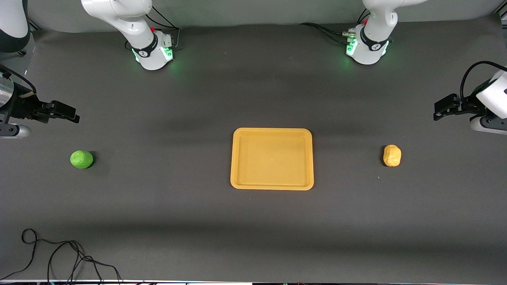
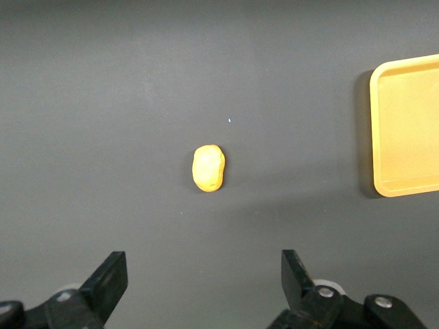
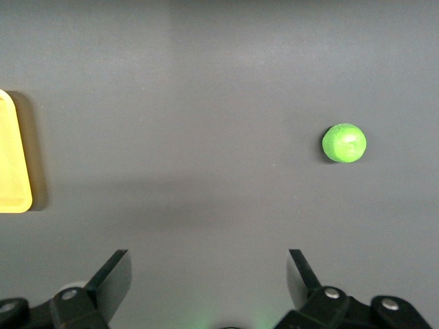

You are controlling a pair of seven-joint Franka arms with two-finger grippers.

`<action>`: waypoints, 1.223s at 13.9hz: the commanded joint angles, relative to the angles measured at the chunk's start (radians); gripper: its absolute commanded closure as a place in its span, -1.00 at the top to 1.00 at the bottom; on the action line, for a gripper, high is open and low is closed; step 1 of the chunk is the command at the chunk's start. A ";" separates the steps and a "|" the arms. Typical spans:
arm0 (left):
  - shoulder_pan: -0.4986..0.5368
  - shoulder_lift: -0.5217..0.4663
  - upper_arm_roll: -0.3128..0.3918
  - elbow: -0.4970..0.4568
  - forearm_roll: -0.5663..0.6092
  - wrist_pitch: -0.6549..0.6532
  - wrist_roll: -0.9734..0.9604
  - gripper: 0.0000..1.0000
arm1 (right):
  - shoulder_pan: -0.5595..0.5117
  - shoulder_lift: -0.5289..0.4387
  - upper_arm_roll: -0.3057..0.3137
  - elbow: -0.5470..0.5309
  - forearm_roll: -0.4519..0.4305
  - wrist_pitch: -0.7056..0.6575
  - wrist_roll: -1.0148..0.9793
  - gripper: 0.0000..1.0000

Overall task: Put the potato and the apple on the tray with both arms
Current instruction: 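Reach the left gripper down to the yellow potato and grasp it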

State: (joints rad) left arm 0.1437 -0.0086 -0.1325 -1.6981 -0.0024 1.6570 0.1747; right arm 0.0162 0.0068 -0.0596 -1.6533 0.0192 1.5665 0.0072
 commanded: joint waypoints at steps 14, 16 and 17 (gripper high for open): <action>0.011 0.120 -0.002 -0.193 0.018 0.201 -0.006 0.99 | 0.010 0.019 -0.009 0.041 0.018 -0.016 0.011 1.00; 0.008 0.227 -0.001 -0.192 0.018 0.251 -0.006 0.99 | 0.010 0.018 -0.009 0.040 0.015 -0.016 0.008 1.00; 0.011 0.255 -0.002 -0.199 0.019 0.257 0.006 0.98 | 0.011 0.018 -0.009 0.040 0.013 -0.014 0.008 1.00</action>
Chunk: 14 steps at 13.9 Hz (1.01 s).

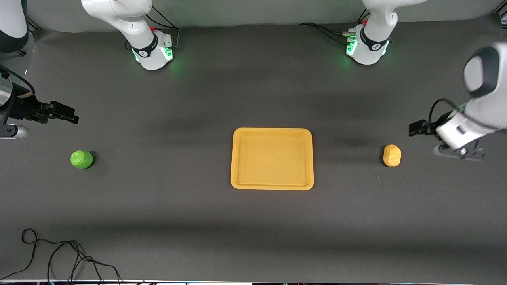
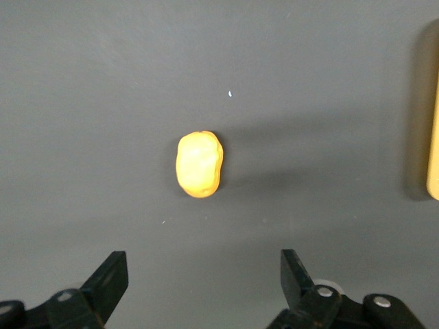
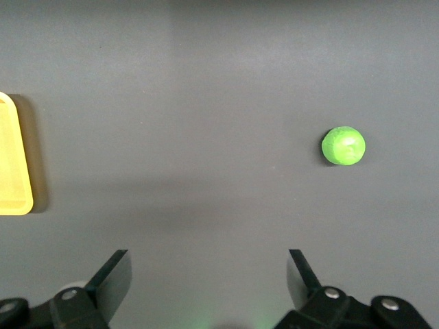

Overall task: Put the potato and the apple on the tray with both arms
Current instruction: 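Reach the left gripper down to the yellow potato and grasp it, then carry the potato to the tray while the right gripper reaches the apple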

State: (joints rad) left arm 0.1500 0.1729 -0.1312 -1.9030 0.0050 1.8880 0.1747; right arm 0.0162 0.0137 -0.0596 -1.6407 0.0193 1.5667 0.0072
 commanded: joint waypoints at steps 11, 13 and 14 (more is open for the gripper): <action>0.043 0.347 -0.001 -0.034 0.012 0.218 0.063 0.69 | 0.008 -0.006 -0.014 -0.056 0.002 0.078 0.000 1.00; 0.043 0.367 -0.001 -0.034 0.012 0.256 0.057 0.33 | 0.004 -0.011 -0.054 -0.086 -0.015 0.122 -0.076 1.00; 0.043 0.364 -0.001 -0.034 0.012 0.250 0.057 -0.16 | 0.004 -0.009 -0.098 -0.105 -0.015 0.151 -0.146 1.00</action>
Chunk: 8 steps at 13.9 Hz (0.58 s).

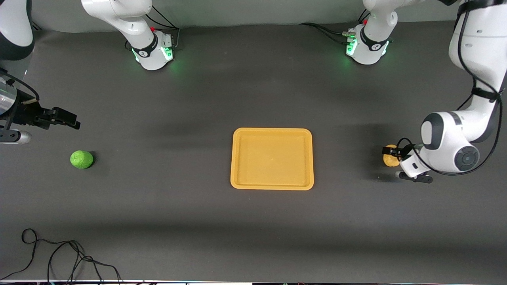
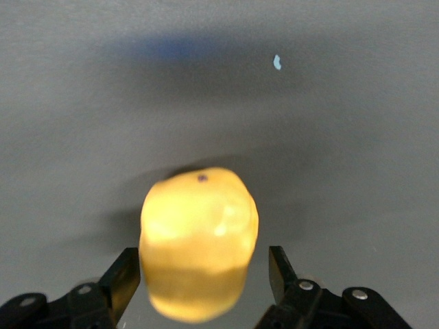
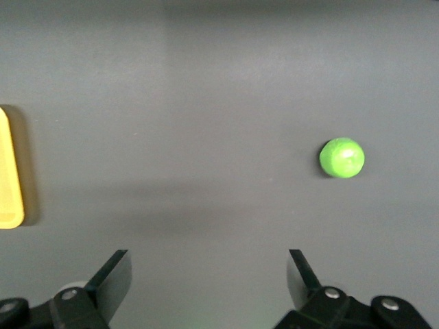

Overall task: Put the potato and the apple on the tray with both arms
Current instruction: 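Carry the potato to the tray while the right gripper reaches the apple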

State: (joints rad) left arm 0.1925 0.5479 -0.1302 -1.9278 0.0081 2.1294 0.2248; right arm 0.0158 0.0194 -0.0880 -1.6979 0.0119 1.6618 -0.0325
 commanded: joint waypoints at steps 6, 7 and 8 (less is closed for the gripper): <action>-0.106 -0.103 -0.052 0.145 -0.022 -0.202 -0.290 -0.48 | 0.004 0.007 -0.353 -0.108 -0.003 0.199 -0.495 1.00; -0.151 -0.092 -0.068 0.197 -0.043 -0.221 -0.392 -0.47 | 0.003 0.007 -0.363 -0.123 0.003 0.208 -0.501 1.00; -0.200 -0.082 -0.084 0.226 -0.065 -0.220 -0.489 -0.46 | 0.004 0.004 -0.364 -0.153 0.006 0.229 -0.501 1.00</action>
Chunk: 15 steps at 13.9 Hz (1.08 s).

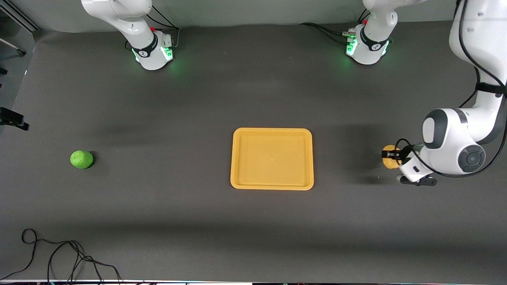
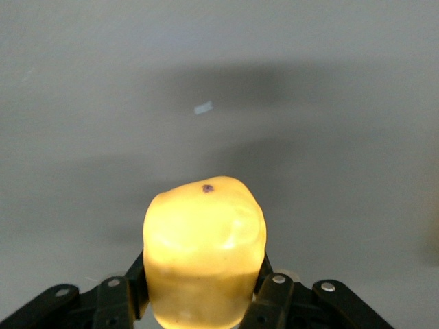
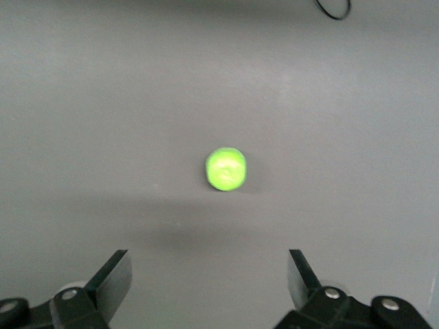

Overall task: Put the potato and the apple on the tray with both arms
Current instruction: 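Carry the potato to the tray while the right gripper reaches the apple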

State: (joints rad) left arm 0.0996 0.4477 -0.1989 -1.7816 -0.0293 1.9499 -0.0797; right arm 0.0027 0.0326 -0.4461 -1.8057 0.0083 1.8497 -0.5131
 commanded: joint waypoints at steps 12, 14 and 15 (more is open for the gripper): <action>-0.428 0.244 -0.021 0.185 -0.027 0.205 -0.557 -0.42 | -0.004 0.363 -0.016 -0.219 0.367 0.538 -0.329 1.00; -0.429 0.249 -0.021 0.185 -0.027 0.213 -0.557 -0.38 | -0.004 0.438 -0.014 -0.218 0.410 0.611 -0.379 1.00; -0.429 0.258 -0.017 0.183 -0.024 0.234 -0.558 -0.38 | -0.004 0.466 -0.011 -0.218 0.441 0.628 -0.387 1.00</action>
State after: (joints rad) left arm -0.3191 0.7055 -0.2264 -1.6105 -0.0616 2.1757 -0.6143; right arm -0.0066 0.4405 -0.4525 -2.0431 0.3814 2.4409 -0.8428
